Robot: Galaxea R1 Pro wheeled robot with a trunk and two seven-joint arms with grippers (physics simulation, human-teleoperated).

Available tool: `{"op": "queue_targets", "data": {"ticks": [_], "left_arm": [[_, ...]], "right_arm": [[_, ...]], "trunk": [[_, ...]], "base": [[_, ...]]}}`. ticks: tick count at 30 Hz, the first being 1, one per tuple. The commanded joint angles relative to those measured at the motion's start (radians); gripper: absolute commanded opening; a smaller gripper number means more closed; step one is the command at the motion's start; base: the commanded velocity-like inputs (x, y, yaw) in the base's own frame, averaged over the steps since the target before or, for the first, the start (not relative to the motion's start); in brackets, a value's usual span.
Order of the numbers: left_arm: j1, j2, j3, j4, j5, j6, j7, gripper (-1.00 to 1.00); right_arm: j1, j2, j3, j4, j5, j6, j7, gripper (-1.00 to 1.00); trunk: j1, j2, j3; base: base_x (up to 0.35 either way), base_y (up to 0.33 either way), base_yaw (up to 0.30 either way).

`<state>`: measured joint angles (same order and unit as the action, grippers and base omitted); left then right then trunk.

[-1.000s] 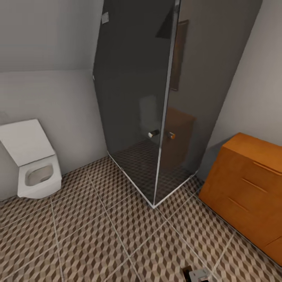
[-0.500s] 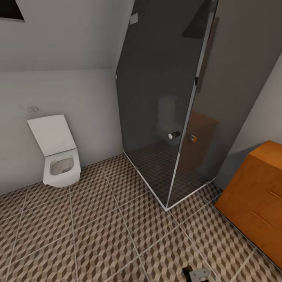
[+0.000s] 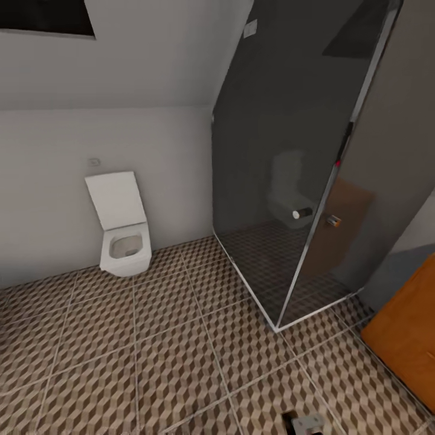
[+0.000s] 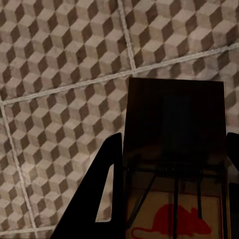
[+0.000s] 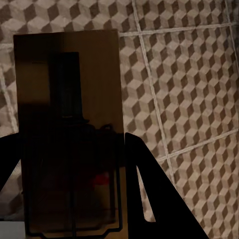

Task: Take the four mousetraps from the cabinet in the bathroom and place them on the bathroom floor. Make sure all four end up on the same floor surface, and ensure that at least two of them are either under or directly next to the same bathroom sink.

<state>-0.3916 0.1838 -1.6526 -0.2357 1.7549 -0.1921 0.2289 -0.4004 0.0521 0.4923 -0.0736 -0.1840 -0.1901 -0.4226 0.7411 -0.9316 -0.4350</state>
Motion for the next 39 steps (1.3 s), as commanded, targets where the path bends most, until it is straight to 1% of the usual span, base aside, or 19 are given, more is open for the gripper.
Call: {"op": "queue_targets", "data": {"ticks": [1, 8, 9, 14, 17, 27, 39], "left_arm": [[0.000, 0.000, 0.000, 0.000, -0.002, 0.000, 0.003, -1.00], [0.000, 0.002, 0.001, 0.005, -0.001, -0.001, 0.004, -1.00], [0.000, 0.004, 0.001, 0.007, 0.000, -0.001, 0.005, -1.00], [0.000, 0.005, 0.001, 0.008, 0.000, -0.001, 0.006, -1.00], [0.000, 0.005, 0.001, 0.008, 0.000, -0.001, 0.006, -1.00], [0.000, 0.002, 0.001, 0.006, 0.000, -0.001, 0.006, -1.00], [0.000, 0.000, 0.001, 0.003, -0.001, -0.001, 0.005, -1.00]], "right_arm": [[0.000, 0.000, 0.000, 0.000, -0.003, -0.002, 0.001, -1.00], [0.000, -0.002, -0.005, 0.000, -0.007, -0.002, -0.003, -1.00], [0.000, -0.006, -0.010, -0.001, -0.020, -0.001, -0.007, -1.00], [0.000, -0.010, -0.035, -0.001, -0.095, 0.000, -0.012, -1.00], [0.000, -0.011, -0.041, 0.000, -0.112, 0.000, -0.012, -1.00], [0.000, -0.006, -0.040, 0.000, -0.118, -0.002, -0.007, -1.00], [0.000, -0.006, -0.038, 0.000, -0.114, -0.002, -0.006, -1.00]], "trunk": [[0.000, 0.000, 0.000], [0.000, 0.000, 0.000], [0.000, 0.000, 0.000], [0.000, 0.000, 0.000], [0.000, 0.000, 0.000], [0.000, 0.000, 0.000], [0.000, 0.000, 0.000]], "base": [[0.000, 0.000, 0.292], [0.000, 0.000, 0.292], [0.000, 0.000, 0.292], [0.000, 0.000, 0.292], [0.000, 0.000, 0.292], [0.000, 0.000, 0.292], [0.000, 0.000, 0.292]]}}
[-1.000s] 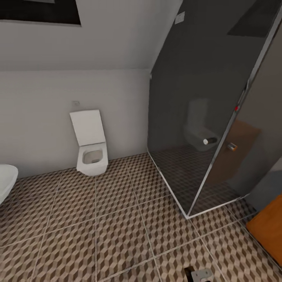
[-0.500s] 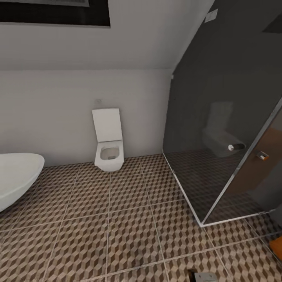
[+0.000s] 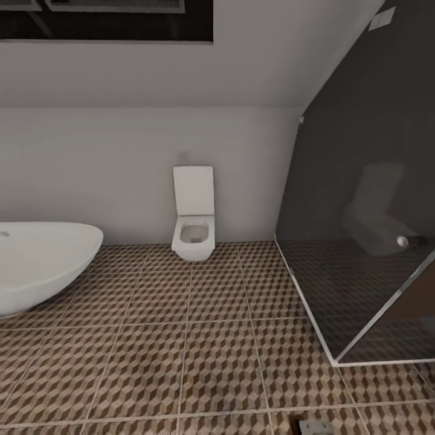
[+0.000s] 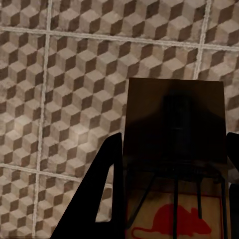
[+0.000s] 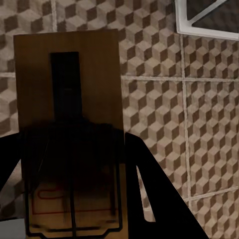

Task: Take the four mousetraps from the cabinet in the bathroom and place them on the bathroom floor. Make sure all four end up on the same floor surface, and ensure that at least two of them are either under or directly next to the same bathroom sink.

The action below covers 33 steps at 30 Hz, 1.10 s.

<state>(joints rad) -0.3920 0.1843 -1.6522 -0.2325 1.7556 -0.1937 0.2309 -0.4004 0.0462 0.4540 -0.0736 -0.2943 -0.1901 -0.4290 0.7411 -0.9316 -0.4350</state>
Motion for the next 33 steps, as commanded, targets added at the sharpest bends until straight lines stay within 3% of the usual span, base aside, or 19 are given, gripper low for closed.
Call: {"op": "queue_targets", "data": {"ticks": [1, 12, 33], "left_arm": [[0.000, 0.000, 0.000, -0.001, -0.002, 0.000, 0.003, -1.00], [0.000, -0.001, 0.000, -0.004, -0.002, 0.000, 0.002, -1.00], [0.001, -0.002, 0.000, -0.004, -0.002, 0.000, 0.002, -1.00]], "right_arm": [[0.000, 0.000, 0.000, 0.000, -0.003, -0.002, 0.001, -1.00], [0.000, -0.006, 0.005, -0.001, 0.001, 0.000, 0.004, -1.00], [0.000, -0.003, 0.006, 0.002, 0.017, 0.000, 0.009, -1.00]], "trunk": [[0.000, 0.000, 0.000], [0.000, 0.000, 0.000], [0.000, 0.000, 0.000]], "base": [[0.000, 0.000, 0.292], [0.025, 0.000, 0.160], [0.313, 0.000, 0.001]]}}
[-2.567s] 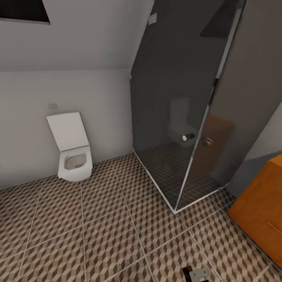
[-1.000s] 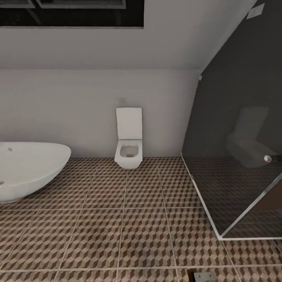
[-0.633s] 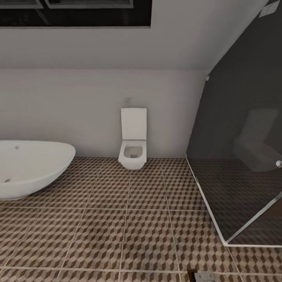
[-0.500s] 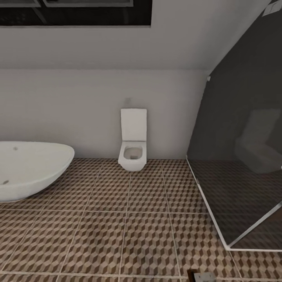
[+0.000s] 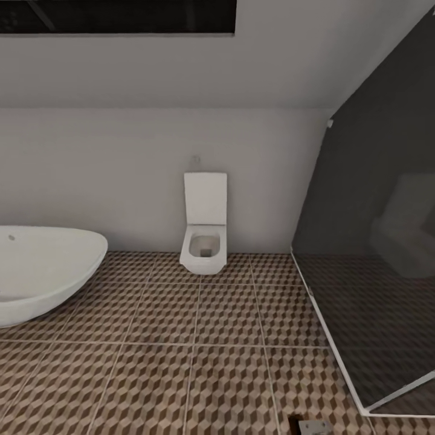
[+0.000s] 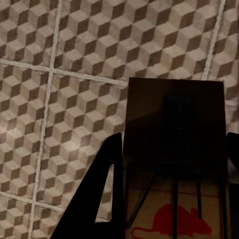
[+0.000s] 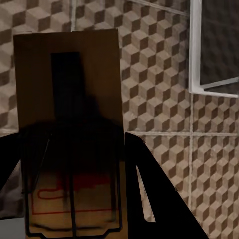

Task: Take the four mousetraps from the cabinet in the bathroom and place them on the bathroom floor. Make sure all four end up on the same floor surface, and ensure that at least two of them are either under or directly next to the same bathroom sink.

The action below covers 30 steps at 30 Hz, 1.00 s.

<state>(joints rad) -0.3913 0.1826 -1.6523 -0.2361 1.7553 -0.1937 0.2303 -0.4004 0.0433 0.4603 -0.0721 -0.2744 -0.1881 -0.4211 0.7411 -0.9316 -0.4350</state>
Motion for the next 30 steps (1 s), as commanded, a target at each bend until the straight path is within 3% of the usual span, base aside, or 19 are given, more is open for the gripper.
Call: {"op": "queue_targets", "data": {"ticks": [1, 30], "left_arm": [[0.000, 0.000, 0.000, 0.000, -0.002, 0.000, 0.003, -1.00], [0.000, 0.001, 0.000, 0.001, -0.001, 0.000, 0.003, -1.00]], "right_arm": [[0.000, 0.000, 0.000, 0.000, -0.003, -0.002, 0.001, -1.00], [0.000, 0.002, 0.000, -0.002, -0.005, -0.002, 0.001, -1.00]], "trunk": [[0.000, 0.000, 0.000], [0.000, 0.000, 0.000]], "base": [[0.333, 0.000, 0.000], [0.335, 0.000, 0.000]]}}
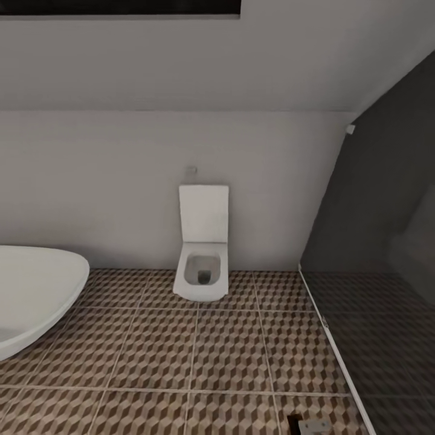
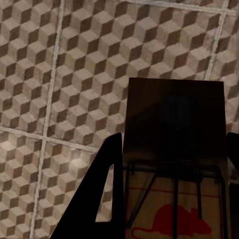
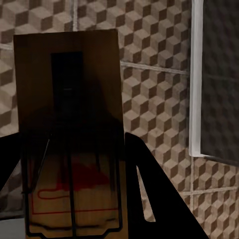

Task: Take the four mousetraps from the cabinet in the bathroom and place them on the bathroom floor. Make sure all four end up on the same floor surface, and ensure that at least two of them are either under or directly next to the same bathroom sink.

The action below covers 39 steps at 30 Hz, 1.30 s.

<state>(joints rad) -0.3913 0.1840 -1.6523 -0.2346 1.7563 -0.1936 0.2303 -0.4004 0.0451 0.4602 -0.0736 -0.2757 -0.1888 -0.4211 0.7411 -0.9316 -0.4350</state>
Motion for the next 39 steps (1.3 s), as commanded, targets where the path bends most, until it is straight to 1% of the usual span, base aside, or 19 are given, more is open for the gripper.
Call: {"op": "queue_targets", "data": {"ticks": [1, 13, 21, 22, 23, 24, 25, 26, 27, 29, 30, 32, 33, 34, 37, 39], "left_arm": [[0.000, 0.000, 0.000, 0.000, -0.002, 0.000, 0.003, -1.00], [0.000, 0.000, 0.000, 0.000, -0.002, 0.000, 0.003, -1.00], [0.000, 0.000, 0.000, 0.000, -0.003, 0.000, 0.003, -1.00], [0.000, -0.001, 0.000, 0.000, -0.002, 0.002, 0.003, -1.00], [0.000, -0.001, 0.000, -0.001, -0.002, 0.002, 0.003, -1.00], [0.000, -0.004, 0.000, -0.001, -0.003, 0.007, 0.008, -1.00], [0.000, -0.008, 0.003, 0.002, -0.002, 0.011, 0.009, -1.00], [-0.011, -0.012, 0.008, 0.007, -0.001, 0.062, 0.012, -1.00], [-0.028, -0.014, 0.008, 0.008, -0.002, 0.111, 0.013, -1.00], [-0.093, -0.029, 0.009, 0.012, -0.003, 0.244, 0.018, -1.00], [-0.112, -0.033, 0.009, 0.015, -0.003, 0.278, 0.020, -1.00], [-0.189, -0.045, 0.009, 0.041, -0.003, 0.392, 0.026, -1.00], [-0.228, -0.054, 0.009, 0.059, -0.003, 0.429, 0.028, -1.00], [-0.247, -0.058, 0.009, 0.068, -0.003, 0.443, 0.028, -1.00], [-0.346, -0.079, 0.009, 0.114, -0.004, 0.489, 0.030, -1.00], [-0.395, -0.085, 0.008, 0.137, -0.004, 0.506, 0.030, -1.00]], "right_arm": [[0.000, -0.001, 0.000, 0.000, -0.003, -0.002, 0.001, -1.00], [0.000, -0.004, 0.000, 0.000, -0.002, -0.001, 0.001, -1.00], [0.000, 0.000, 0.000, 0.000, -0.003, -0.002, 0.001, -1.00], [0.000, 0.003, -0.002, 0.001, -0.008, 0.002, -0.003, -1.00], [0.000, 0.000, -0.008, 0.002, -0.013, 0.010, -0.005, -1.00], [-0.038, -0.022, -0.064, -0.014, -0.074, 0.239, 0.010, -1.00], [-0.069, -0.033, -0.071, -0.018, -0.090, 0.300, 0.030, -1.00], [-0.153, -0.042, -0.074, -0.014, -0.101, 0.360, 0.062, -1.00], [-0.178, -0.044, -0.074, -0.013, -0.103, 0.376, 0.067, -1.00], [-0.218, -0.045, -0.075, -0.016, -0.106, 0.415, 0.073, -1.00], [-0.228, -0.045, -0.075, -0.017, -0.106, 0.425, 0.074, -1.00], [-0.271, -0.043, -0.075, -0.019, -0.106, 0.477, 0.076, -1.00], [-0.297, -0.043, -0.075, -0.019, -0.106, 0.509, 0.077, -1.00], [-0.309, -0.043, -0.075, -0.019, -0.107, 0.527, 0.078, -1.00], [-0.380, -0.042, -0.075, -0.021, -0.108, 0.628, 0.080, -1.00], [-0.424, -0.042, -0.075, -0.021, -0.109, 0.665, 0.082, -1.00]], "trunk": [[0.000, 0.000, 0.000], [0.000, 0.000, 0.000], [0.000, 0.000, 0.000], [0.000, 0.000, 0.000], [0.000, 0.000, 0.000], [0.000, 0.000, 0.000], [0.000, 0.000, 0.000], [0.000, 0.000, 0.000], [0.000, 0.000, 0.000], [0.000, 0.000, 0.000], [0.000, 0.000, 0.000], [0.000, 0.000, 0.000], [0.000, 0.000, 0.000], [0.000, 0.000, 0.000], [0.000, 0.000, 0.000], [0.000, 0.000, 0.000]], "base": [[0.335, 0.000, 0.000], [0.335, 0.000, 0.000], [0.335, 0.000, 0.000], [0.324, 0.000, 0.000], [0.204, 0.000, 0.000], [0.014, 0.000, 0.000], [0.007, 0.000, 0.000], [0.002, 0.000, 0.000], [0.001, 0.000, 0.000], [0.000, 0.000, 0.000], [0.000, 0.000, 0.000], [0.000, 0.000, 0.000], [0.000, 0.000, 0.000], [0.000, 0.000, 0.000], [0.000, 0.000, 0.000], [0.000, 0.000, 0.000]]}}
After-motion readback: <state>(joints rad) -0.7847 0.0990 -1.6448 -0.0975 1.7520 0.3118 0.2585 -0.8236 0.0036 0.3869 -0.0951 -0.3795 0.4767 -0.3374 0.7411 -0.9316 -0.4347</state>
